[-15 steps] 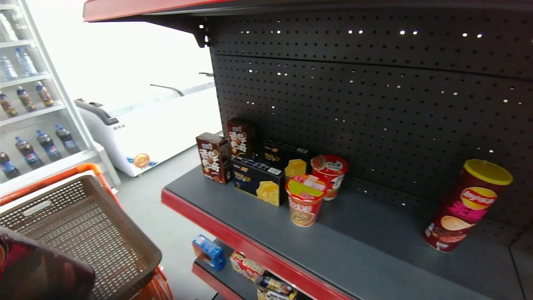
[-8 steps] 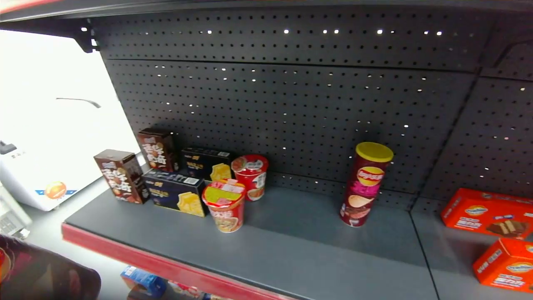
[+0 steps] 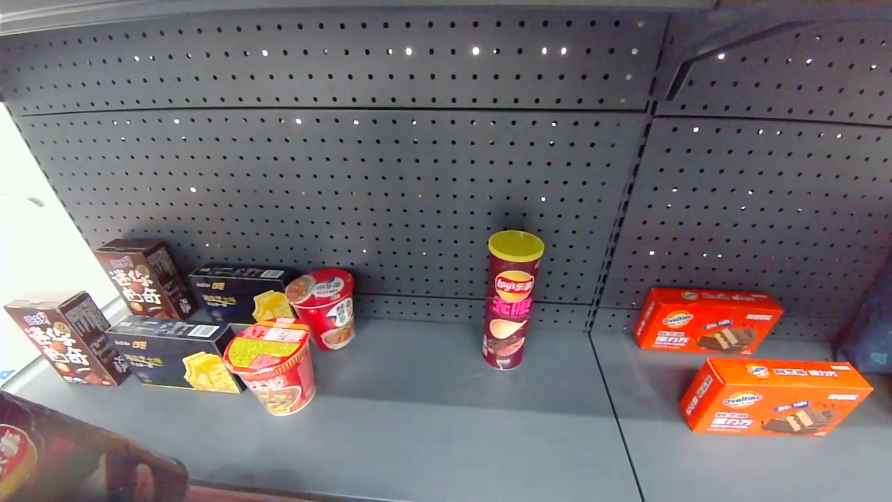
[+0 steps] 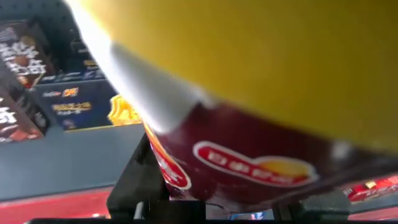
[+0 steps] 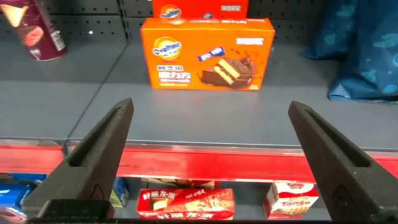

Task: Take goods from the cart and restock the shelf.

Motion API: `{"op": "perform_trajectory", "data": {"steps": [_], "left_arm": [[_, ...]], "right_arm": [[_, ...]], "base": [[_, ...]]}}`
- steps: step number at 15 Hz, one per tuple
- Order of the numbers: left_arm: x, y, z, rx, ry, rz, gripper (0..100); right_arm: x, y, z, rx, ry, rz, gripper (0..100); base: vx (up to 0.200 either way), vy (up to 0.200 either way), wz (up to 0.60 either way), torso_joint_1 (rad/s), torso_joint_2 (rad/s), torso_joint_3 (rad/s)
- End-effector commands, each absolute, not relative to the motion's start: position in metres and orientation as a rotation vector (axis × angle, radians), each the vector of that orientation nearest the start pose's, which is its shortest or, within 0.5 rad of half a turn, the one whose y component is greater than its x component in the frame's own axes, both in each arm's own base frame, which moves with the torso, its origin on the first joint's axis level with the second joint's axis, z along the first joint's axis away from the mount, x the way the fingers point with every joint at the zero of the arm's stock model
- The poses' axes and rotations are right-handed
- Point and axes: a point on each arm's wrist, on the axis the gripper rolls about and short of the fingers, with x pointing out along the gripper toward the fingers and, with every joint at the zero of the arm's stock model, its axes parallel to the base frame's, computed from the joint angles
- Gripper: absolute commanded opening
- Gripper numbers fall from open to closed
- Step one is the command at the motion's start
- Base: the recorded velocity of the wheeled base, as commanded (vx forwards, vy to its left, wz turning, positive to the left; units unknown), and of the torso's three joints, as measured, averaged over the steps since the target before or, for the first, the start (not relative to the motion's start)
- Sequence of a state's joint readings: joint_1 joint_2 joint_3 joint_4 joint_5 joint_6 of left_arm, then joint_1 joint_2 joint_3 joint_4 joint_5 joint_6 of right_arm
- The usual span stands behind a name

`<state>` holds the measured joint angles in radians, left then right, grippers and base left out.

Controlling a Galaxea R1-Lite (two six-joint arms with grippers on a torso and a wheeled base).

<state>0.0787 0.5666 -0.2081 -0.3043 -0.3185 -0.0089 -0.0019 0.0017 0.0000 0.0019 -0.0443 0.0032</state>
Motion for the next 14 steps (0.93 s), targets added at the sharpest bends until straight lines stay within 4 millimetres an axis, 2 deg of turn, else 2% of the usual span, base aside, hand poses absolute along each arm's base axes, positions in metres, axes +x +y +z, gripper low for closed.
{"op": "perform_trajectory", "data": {"steps": [1, 2, 4, 9, 12, 14], "left_arm": [[0.039, -0.004, 0.162, -0.022, 0.064, -0.240, 0], [0.039, -0.004, 0.162, -0.022, 0.066, -0.240, 0], [0.038, -0.004, 0.157, -0.024, 0.074, -0.245, 0], [0.037, -0.005, 0.159, -0.021, 0.068, -0.274, 0], [0.035, -0.007, 0.176, -0.008, -0.006, -0.307, 0], [0.021, -0.009, 0.183, 0.006, -0.077, -0.416, 0]], "right_arm": [[-0.023, -0.001, 0.075, 0.003, 0.005, -0.046, 100], [-0.023, -0.001, 0.075, 0.003, 0.005, -0.046, 100], [-0.023, -0.001, 0.075, 0.003, 0.003, -0.044, 100], [-0.023, -0.001, 0.075, 0.003, 0.003, -0.044, 100], [-0.023, -0.001, 0.075, 0.003, 0.003, -0.044, 100], [-0.023, -0.001, 0.075, -0.005, 0.009, -0.025, 100]], "base": [[0.000, 0.000, 0.00, 0.000, 0.00, 0.000], [0.000, 0.000, 0.00, 0.000, 0.00, 0.000], [0.000, 0.000, -0.60, 0.002, 0.00, 0.002], [0.000, 0.000, 0.00, 0.000, 0.00, 0.000], [0.000, 0.000, 0.00, 0.000, 0.00, 0.000], [0.000, 0.000, 0.00, 0.000, 0.00, 0.000]]}}
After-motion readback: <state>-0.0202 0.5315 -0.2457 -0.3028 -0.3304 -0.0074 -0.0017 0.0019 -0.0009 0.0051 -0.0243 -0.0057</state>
